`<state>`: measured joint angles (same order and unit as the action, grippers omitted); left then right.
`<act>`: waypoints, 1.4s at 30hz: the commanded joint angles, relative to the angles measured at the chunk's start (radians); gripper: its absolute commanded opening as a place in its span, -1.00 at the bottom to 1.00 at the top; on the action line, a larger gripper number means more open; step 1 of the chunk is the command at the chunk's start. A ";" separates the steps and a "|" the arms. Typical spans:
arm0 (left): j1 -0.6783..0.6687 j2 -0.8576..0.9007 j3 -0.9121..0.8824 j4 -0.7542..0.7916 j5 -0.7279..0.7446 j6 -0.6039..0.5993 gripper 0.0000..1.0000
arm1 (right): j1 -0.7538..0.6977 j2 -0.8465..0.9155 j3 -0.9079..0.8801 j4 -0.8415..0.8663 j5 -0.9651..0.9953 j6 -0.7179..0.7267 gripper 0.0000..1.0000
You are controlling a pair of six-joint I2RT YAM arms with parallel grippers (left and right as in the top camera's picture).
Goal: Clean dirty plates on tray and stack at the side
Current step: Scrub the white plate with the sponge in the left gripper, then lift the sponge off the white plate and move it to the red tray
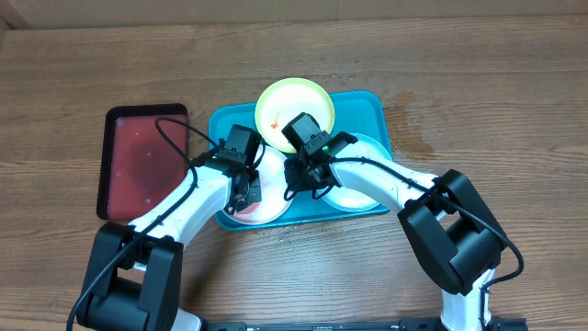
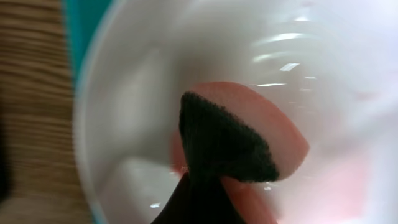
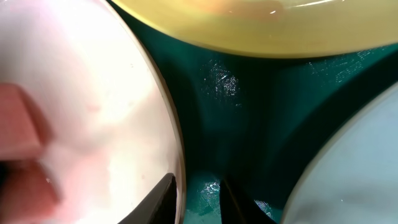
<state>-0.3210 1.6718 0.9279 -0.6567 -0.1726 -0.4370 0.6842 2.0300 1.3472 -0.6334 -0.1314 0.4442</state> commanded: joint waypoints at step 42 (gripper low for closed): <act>0.008 0.196 0.157 -0.183 -0.362 -0.084 -0.92 | 0.002 0.009 -0.012 0.016 0.000 0.001 -0.46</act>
<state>-0.3222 1.8343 1.0901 -0.8078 -0.3832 -0.5030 0.6842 2.0300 1.3464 -0.6205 -0.1310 0.4446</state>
